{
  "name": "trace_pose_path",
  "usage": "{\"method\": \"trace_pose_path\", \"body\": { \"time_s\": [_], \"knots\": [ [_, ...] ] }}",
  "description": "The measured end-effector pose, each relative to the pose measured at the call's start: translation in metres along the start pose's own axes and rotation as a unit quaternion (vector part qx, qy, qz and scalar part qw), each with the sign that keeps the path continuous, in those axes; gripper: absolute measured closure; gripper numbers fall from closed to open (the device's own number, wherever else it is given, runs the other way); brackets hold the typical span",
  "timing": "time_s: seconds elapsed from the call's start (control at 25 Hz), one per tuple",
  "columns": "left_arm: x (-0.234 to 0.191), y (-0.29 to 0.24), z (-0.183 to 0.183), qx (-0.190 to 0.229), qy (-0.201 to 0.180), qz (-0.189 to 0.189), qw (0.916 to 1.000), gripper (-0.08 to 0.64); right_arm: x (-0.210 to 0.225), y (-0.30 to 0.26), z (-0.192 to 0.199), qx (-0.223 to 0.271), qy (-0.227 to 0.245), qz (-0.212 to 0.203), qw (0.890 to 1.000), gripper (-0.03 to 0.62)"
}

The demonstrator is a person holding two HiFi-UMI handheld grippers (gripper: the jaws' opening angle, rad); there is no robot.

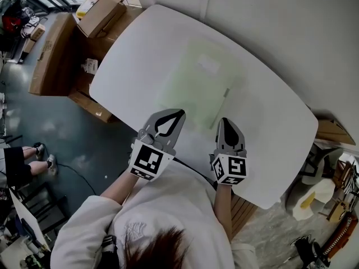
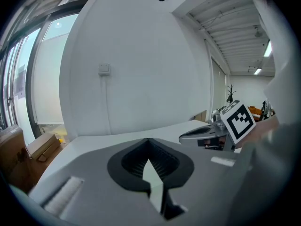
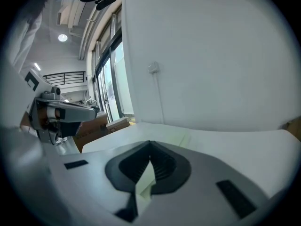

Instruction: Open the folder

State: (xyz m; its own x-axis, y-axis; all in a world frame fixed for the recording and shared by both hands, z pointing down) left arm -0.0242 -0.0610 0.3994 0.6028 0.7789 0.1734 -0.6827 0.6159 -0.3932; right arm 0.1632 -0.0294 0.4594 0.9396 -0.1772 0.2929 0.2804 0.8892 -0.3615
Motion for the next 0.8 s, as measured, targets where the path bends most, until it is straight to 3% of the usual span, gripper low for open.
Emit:
{"method": "trace_pose_path", "body": {
  "time_s": [0.28, 0.8],
  "knots": [
    [0.014, -0.005, 0.012, -0.021, -0.028, 0.006, 0.9994, 0.558, 0.006, -0.008, 0.013, -0.016, -0.004, -0.005, 1.000, 0.586],
    [0.049, -0.024, 0.011, -0.035, -0.164, 0.018, 0.9856, 0.558, 0.018, -0.022, 0.043, -0.057, -0.025, -0.011, 0.998, 0.586]
  ]
}}
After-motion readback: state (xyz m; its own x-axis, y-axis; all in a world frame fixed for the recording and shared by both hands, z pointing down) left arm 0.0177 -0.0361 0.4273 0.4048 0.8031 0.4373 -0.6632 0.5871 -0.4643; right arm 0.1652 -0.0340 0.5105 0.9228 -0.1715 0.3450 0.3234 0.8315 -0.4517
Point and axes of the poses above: the fingertips, and each gripper's own axes: y backward along the fingers, x to its right, z out of its underside, the point moved 7 cm from there along y, backward along the fingers, and after that the axes turned 8 degrees about -y, right-handed, at the moved point
